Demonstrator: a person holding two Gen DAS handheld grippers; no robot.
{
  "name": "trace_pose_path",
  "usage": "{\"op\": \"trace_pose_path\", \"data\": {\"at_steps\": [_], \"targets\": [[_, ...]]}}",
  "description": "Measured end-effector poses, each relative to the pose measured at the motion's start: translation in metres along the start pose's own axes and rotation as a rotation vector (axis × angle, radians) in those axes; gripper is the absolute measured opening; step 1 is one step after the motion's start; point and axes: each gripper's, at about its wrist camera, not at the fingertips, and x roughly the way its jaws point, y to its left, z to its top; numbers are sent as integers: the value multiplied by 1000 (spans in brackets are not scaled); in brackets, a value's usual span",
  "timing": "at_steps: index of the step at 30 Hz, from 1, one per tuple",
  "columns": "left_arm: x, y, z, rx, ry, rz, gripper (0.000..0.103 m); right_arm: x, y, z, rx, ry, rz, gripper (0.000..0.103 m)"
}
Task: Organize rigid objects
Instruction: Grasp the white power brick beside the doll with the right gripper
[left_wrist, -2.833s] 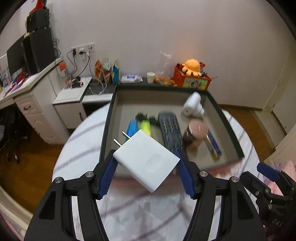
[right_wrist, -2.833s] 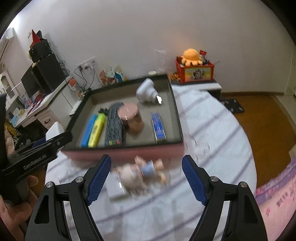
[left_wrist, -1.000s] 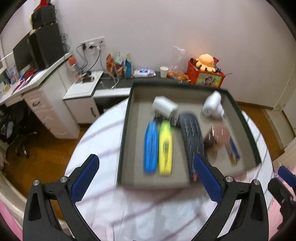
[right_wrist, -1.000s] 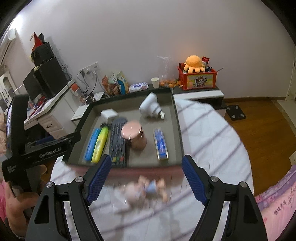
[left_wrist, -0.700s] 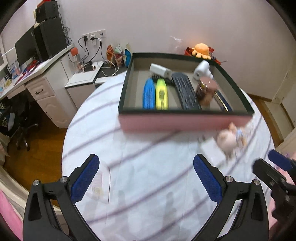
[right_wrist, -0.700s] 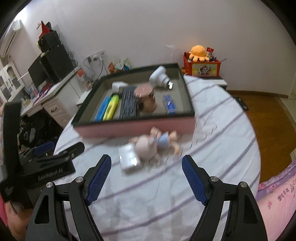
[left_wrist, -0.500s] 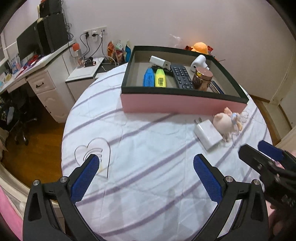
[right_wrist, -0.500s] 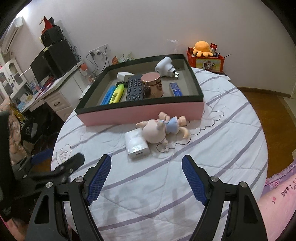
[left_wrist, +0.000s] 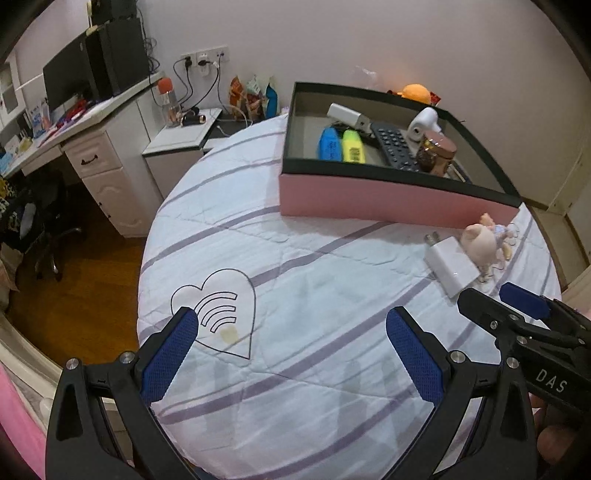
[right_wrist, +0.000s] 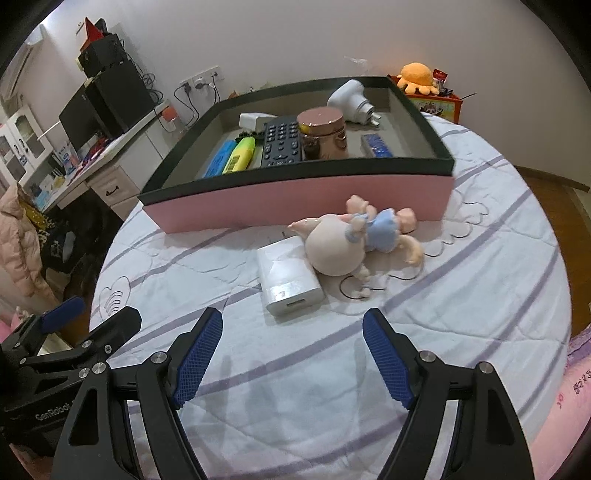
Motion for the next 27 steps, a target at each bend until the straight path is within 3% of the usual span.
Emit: {"op": "trace_pose_path", "data": {"at_steps": [13, 17, 22, 27], "targets": [[29, 15, 2, -21, 45, -2, 103, 35, 9, 16, -39, 52, -30, 57], [35, 16, 4, -20, 55, -9, 103, 40, 14, 21, -75, 58, -57, 44], [39, 15, 7, -20, 58, -12, 103, 36, 17, 17, -106, 63, -53, 43], [38, 14, 10, -20, 51, -8, 103, 23, 12, 12, -83, 65, 8, 42]]}}
